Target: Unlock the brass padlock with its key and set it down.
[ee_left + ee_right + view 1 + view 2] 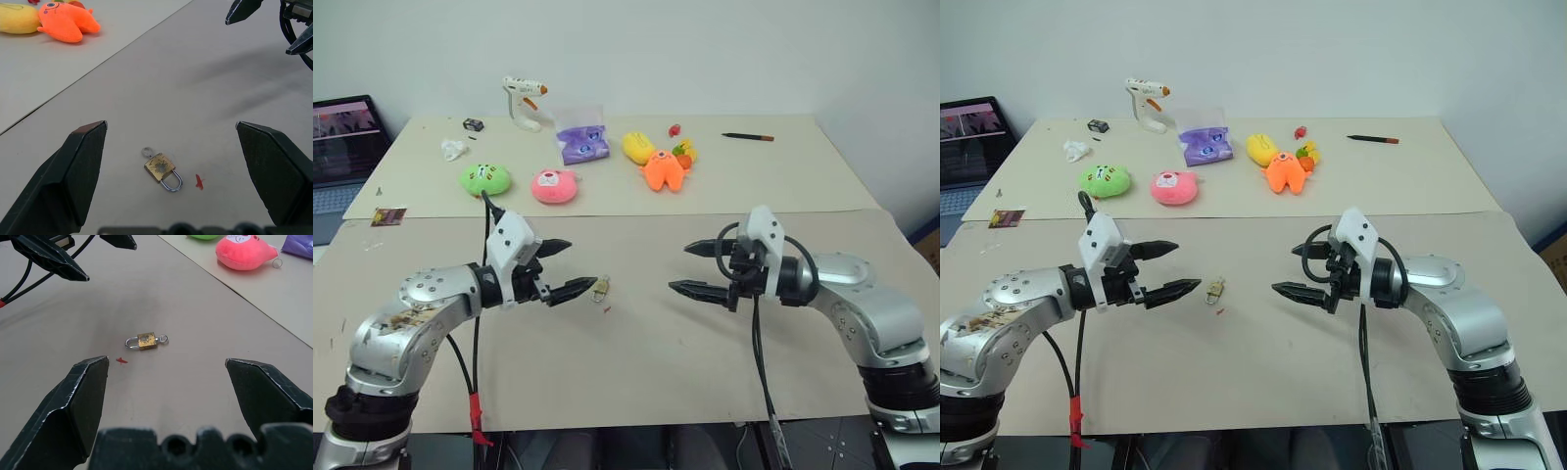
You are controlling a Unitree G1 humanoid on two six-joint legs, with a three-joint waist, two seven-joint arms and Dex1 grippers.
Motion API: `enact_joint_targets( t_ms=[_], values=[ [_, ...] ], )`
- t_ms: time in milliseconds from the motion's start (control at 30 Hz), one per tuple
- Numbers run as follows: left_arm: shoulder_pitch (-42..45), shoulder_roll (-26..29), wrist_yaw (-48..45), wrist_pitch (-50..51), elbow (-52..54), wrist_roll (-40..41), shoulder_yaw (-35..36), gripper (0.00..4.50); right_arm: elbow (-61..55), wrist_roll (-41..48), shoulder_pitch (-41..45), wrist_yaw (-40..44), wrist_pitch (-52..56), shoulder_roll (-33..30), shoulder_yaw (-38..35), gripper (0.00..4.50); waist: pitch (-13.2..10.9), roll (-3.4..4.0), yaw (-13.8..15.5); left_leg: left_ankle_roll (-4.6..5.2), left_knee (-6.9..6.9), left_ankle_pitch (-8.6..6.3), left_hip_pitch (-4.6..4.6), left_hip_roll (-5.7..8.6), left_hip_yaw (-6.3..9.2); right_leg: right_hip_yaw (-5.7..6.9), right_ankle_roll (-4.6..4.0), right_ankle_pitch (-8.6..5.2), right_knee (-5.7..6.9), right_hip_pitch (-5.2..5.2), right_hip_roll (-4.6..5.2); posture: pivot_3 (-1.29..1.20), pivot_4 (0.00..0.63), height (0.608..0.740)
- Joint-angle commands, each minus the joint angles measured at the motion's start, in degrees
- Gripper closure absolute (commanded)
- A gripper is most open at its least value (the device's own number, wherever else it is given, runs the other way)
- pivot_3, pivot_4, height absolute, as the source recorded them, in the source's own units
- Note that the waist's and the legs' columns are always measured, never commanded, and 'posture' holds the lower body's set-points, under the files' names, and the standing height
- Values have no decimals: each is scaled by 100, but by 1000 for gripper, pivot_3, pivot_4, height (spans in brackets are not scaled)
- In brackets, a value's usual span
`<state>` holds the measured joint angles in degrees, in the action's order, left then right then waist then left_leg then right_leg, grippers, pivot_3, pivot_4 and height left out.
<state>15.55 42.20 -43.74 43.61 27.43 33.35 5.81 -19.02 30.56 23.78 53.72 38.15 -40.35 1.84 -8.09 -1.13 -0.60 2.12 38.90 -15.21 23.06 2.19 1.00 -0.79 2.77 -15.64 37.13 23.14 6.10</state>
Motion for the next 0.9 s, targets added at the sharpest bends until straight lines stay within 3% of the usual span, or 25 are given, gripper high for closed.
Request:
enact_joint_targets(
  t_ms=[33,200,500,667,900],
  values=[
    [-121,92,-103,-112,-3,-30,32,0,-191,96,-13,-37,25,-82,-209,14,0,0,0,0,0,0,0,0,0,0,0,0,0,0,0,0,150,740],
    [-424,-170,235,90,-127,17,31,0,-98,-18,-45,-99,-47,-179,-263,14,0,1,-7,2,-2,-1,-1,-2,-3,0,0,0,1,2,-1,0,150,740],
    [-1197,-1860,2492,872,1038,-299,-720,0,-250,-78,-324,-403,5,-220,-393,14,2,0,65,2,4,-1,15,1,-3,-5,9,5,7,6,3,0,150,740],
    [-1017,-2014,3317,1082,1149,-1035,-1155,0,-361,-45,-468,-504,56,-251,-474,14,2,0,95,0,6,0,0,2,-4,-11,9,5,-3,-3,4,0,150,740],
    [-914,-2193,3654,1092,1019,-1486,-1501,0,-562,28,-554,-603,221,-309,-552,14,2,0,122,3,4,-2,6,2,-7,-10,9,5,-1,0,1,0,150,740]
  ],
)
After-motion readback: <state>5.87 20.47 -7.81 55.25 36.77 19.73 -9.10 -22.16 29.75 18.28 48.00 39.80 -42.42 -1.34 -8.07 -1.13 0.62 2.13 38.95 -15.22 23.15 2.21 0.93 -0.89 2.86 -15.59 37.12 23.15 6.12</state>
